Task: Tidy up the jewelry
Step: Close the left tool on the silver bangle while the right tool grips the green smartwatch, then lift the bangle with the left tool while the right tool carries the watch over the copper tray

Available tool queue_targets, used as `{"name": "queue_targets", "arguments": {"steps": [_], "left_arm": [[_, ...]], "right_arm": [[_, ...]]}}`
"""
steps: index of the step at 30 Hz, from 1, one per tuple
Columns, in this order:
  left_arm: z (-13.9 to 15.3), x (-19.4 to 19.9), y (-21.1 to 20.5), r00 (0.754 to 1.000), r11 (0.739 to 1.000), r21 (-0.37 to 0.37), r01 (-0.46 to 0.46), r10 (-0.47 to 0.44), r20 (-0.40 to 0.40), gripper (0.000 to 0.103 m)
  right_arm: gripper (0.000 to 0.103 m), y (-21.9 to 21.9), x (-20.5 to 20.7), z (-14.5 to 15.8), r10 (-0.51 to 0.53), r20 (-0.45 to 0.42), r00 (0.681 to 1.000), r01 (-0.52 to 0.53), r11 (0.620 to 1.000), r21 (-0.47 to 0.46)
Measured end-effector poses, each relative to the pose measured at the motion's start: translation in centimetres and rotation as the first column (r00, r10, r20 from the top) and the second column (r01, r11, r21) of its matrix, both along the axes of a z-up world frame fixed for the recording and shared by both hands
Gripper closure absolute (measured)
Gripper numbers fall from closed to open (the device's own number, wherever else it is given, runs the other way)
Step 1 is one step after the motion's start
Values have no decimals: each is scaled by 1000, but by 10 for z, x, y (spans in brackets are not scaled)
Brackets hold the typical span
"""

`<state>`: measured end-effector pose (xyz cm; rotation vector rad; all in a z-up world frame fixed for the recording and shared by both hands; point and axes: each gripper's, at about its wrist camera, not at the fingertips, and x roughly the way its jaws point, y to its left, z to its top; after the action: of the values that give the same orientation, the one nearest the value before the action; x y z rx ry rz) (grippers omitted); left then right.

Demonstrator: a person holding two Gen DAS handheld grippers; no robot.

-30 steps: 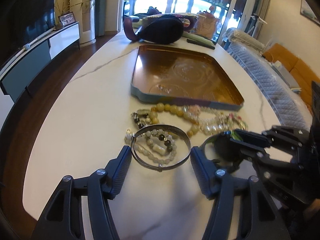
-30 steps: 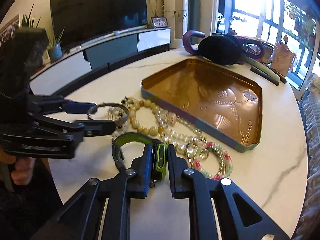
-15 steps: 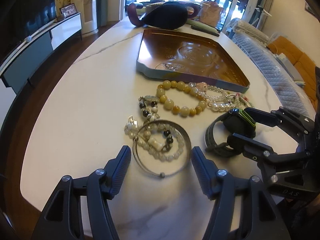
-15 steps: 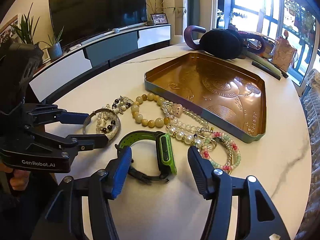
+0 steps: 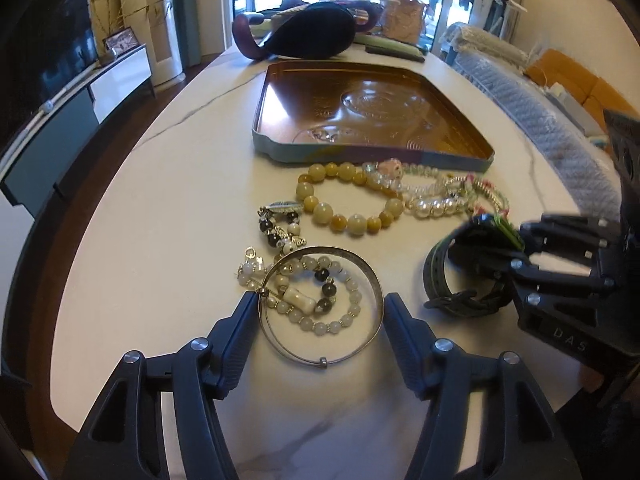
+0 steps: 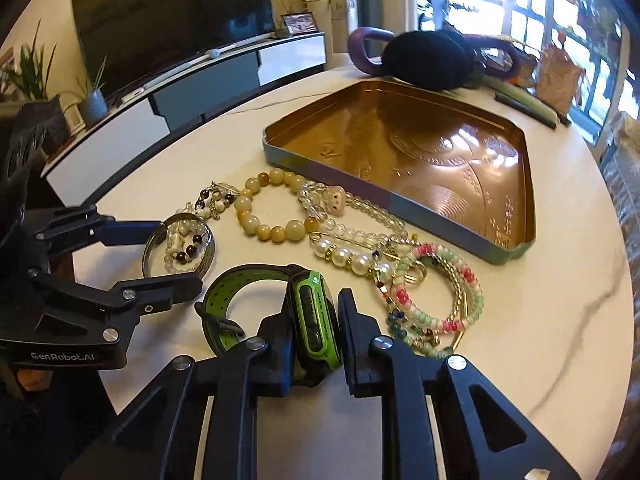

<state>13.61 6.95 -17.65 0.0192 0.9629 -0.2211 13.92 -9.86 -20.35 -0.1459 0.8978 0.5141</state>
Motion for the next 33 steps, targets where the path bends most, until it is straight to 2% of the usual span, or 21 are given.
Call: {"name": "queue_targets", "arguments": {"steps": [3, 14, 18, 29, 33], "left_arm": [[5, 0, -1, 1000, 1000, -11, -6, 6, 13, 40], [20, -8, -20, 998, 1000, -4, 6, -6, 65, 40], [24, -10, -21, 997, 1000, -10, -4, 5, 70, 40], [30, -22, -18, 996, 999, -39, -35, 37, 78, 40], [33, -29, -19, 996, 998, -50, -33, 38, 84, 40]], "right_arm": [[87, -2, -2, 1, -13, -10, 1000, 13, 1000, 11], [89, -12, -21, 19, -41, 57, 998, 40, 999, 26], [89, -16, -22, 23, -68, 73, 995, 68, 998, 4], [89, -25, -40, 40, -76, 108, 991, 73, 997, 39], [89, -30, -48, 47, -93, 132, 987, 91, 996, 26]]}}
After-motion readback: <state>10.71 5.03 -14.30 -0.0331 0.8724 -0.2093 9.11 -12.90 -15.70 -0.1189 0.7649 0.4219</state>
